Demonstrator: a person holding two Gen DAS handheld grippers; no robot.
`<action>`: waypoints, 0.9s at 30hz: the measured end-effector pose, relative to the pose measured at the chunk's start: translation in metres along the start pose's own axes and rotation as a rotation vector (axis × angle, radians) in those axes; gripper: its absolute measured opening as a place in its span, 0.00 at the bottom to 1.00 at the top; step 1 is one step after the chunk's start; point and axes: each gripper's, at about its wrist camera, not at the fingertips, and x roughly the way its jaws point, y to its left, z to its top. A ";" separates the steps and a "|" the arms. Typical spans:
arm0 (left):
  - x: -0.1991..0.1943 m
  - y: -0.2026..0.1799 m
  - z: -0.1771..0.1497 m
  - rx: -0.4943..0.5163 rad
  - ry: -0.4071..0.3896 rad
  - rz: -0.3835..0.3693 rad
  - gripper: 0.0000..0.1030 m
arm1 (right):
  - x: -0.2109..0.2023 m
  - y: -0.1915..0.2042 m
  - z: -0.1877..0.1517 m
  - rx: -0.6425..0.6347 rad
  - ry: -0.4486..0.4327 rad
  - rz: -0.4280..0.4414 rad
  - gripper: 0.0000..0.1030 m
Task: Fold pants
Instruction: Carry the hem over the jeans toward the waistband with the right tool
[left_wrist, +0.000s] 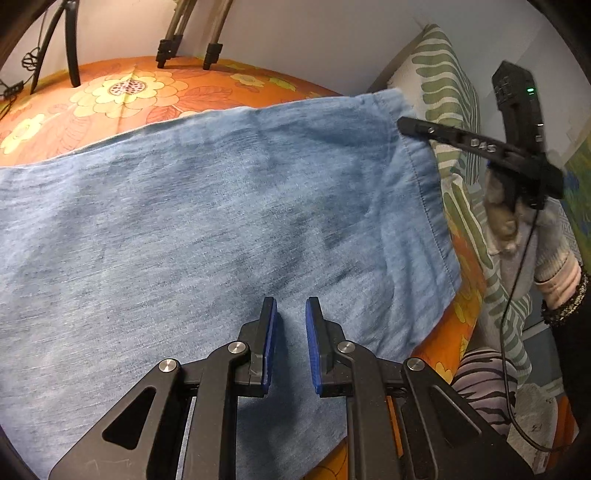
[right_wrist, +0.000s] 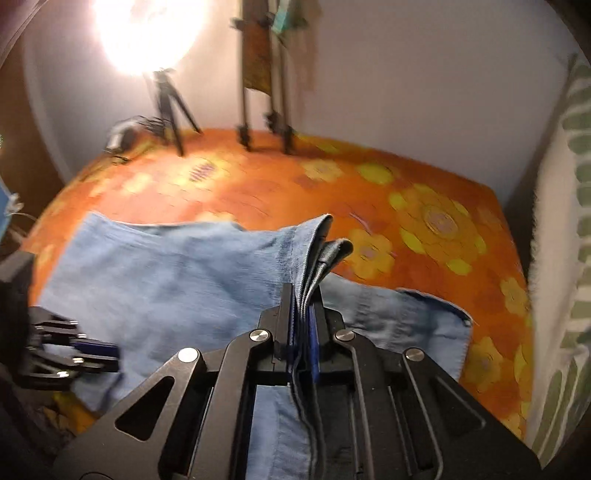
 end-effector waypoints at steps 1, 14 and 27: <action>0.000 -0.001 0.000 0.003 -0.001 0.002 0.14 | 0.003 -0.003 0.000 0.006 -0.005 -0.008 0.07; -0.044 0.007 0.011 -0.027 -0.133 0.001 0.14 | 0.016 -0.031 0.019 -0.019 0.056 -0.137 0.06; -0.058 0.029 0.019 -0.096 -0.169 0.037 0.14 | -0.023 -0.097 -0.028 0.353 0.079 0.055 0.30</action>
